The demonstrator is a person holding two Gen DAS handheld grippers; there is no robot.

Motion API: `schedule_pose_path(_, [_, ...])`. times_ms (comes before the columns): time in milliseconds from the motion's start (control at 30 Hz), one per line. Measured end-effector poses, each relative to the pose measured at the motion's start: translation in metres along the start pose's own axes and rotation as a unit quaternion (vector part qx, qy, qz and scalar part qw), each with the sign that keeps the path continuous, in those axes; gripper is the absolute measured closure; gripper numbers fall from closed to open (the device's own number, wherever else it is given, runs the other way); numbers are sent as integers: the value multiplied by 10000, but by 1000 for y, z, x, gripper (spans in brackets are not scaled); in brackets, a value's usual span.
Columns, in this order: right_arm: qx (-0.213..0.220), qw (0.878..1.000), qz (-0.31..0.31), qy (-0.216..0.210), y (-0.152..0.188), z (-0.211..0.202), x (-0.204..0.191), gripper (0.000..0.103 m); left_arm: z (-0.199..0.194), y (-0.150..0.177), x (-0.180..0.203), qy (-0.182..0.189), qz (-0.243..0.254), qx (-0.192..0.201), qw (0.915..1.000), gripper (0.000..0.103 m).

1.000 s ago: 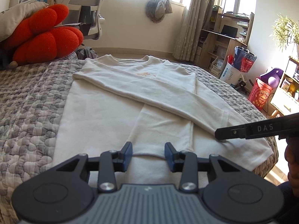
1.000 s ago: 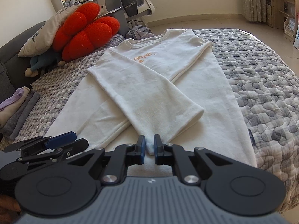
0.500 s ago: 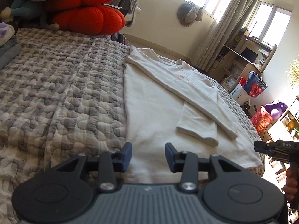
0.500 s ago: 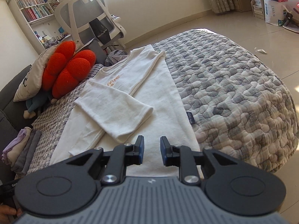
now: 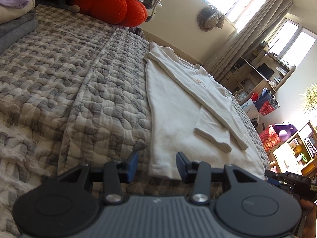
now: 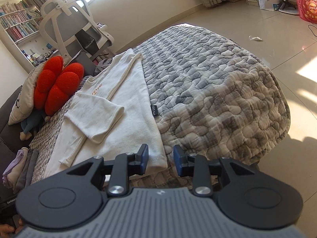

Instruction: Fold clothes

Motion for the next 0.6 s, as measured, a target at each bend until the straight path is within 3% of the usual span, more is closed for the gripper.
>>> schedule_pose_path(233, [-120,9994,154,-271,4,3,5,66,7,4,2,-71,9,-8,10000,62])
schedule_pose_path(300, [-145,9990,212,-358,5,3,7,66,8,6,4,-65,3,-29,10000,68])
schedule_pose_path(367, [-150,9987,212,-435,5,3,6,70,11,8,5,-80,41,-87,9999,78])
schedule_pose_path(433, [-138,9985,214,-483,6,2,6,80,13,9,6,-127,99,-109,9998,79])
schedule_pose_path(600, [19,9978,277,-602,3,-5,6,88,11,6,10,-131,115,-184,9997,88])
Point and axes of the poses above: each gripper's, at about its wrist camera, not at the fingertips, and z roughly the way its jaws point, x to its right, y to its underside, the point moved 4 cm from there along z, roughly the way its jaws point, and after that the axes turned 10 degrees about x, right-handed, at the moved point
